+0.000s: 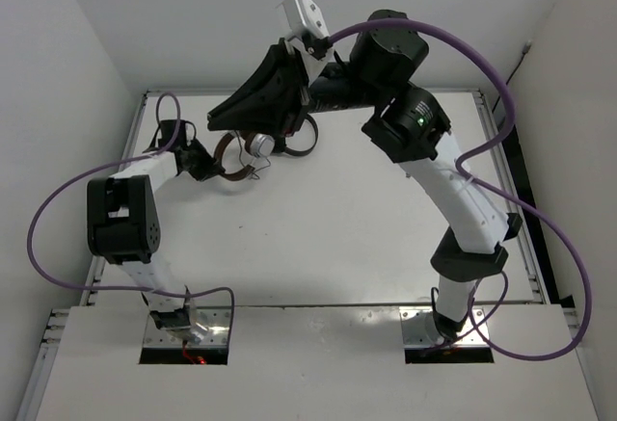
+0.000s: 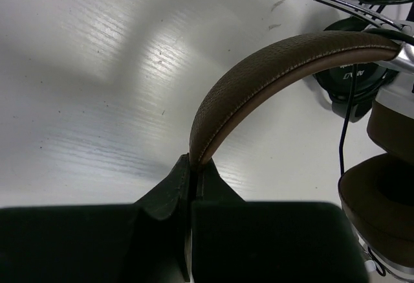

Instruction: Wrap the headphones

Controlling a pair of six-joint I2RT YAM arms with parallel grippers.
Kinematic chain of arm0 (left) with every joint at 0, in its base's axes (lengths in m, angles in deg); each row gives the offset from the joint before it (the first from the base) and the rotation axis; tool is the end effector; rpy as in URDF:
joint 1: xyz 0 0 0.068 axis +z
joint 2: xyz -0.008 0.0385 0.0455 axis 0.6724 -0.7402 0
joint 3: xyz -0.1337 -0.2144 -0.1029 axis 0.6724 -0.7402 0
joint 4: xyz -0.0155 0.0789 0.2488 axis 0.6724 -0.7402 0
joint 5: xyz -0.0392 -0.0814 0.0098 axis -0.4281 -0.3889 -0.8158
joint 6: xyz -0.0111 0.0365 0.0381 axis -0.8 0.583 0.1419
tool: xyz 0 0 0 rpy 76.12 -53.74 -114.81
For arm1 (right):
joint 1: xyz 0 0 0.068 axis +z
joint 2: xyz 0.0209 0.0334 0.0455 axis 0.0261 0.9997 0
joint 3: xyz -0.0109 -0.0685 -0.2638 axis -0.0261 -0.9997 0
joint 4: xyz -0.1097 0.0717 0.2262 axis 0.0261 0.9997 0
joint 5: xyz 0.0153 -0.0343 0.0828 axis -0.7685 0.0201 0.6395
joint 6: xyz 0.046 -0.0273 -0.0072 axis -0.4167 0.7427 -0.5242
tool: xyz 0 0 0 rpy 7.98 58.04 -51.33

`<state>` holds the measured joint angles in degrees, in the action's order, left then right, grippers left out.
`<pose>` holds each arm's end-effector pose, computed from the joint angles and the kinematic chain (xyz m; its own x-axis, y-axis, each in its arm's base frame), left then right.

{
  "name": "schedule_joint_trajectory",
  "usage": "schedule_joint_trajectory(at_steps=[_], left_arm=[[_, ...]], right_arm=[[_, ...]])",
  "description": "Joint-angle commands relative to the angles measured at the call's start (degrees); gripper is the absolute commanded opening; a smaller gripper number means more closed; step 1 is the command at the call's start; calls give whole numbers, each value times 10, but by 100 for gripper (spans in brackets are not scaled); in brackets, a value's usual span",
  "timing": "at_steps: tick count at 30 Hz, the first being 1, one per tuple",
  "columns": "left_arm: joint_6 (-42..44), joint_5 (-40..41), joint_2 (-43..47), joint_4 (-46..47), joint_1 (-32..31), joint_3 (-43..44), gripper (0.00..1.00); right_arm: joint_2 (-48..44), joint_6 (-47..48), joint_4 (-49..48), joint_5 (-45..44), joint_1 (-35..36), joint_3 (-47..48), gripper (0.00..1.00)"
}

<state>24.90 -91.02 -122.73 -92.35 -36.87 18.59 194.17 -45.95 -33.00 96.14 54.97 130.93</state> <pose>0.3621 0.0248 0.1874 -0.6032 -0.7428 -0.2905 -0.5037 0.6372 -0.5833 0.1786 0.2867 0.6018 0.0431 0.2410 -0.9696 -0.9694 -0.2245 -0.0989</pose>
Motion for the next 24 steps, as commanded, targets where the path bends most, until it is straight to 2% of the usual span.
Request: schedule_joint_trajectory(at_steps=[1, 5, 10, 16, 24], left_arm=[[-19, -53, 28, 28, 9, 13, 0], [21, 25, 57, 22, -26, 13, 0], [58, 103, 89, 41, -80, -26, 0], [80, 130, 100, 75, -117, -58, 0], [131, 197, 142, 124, -164, -139, 0]], right_arm=[[3, -12, -28, 7, 17, 8, 0], [15, -25, -41, 0, 24, 25, 0], [20, -53, -83, -5, 30, 40, 0], [31, -77, -122, -23, 44, 58, 0], [31, -99, -160, -65, 16, 82, 0]])
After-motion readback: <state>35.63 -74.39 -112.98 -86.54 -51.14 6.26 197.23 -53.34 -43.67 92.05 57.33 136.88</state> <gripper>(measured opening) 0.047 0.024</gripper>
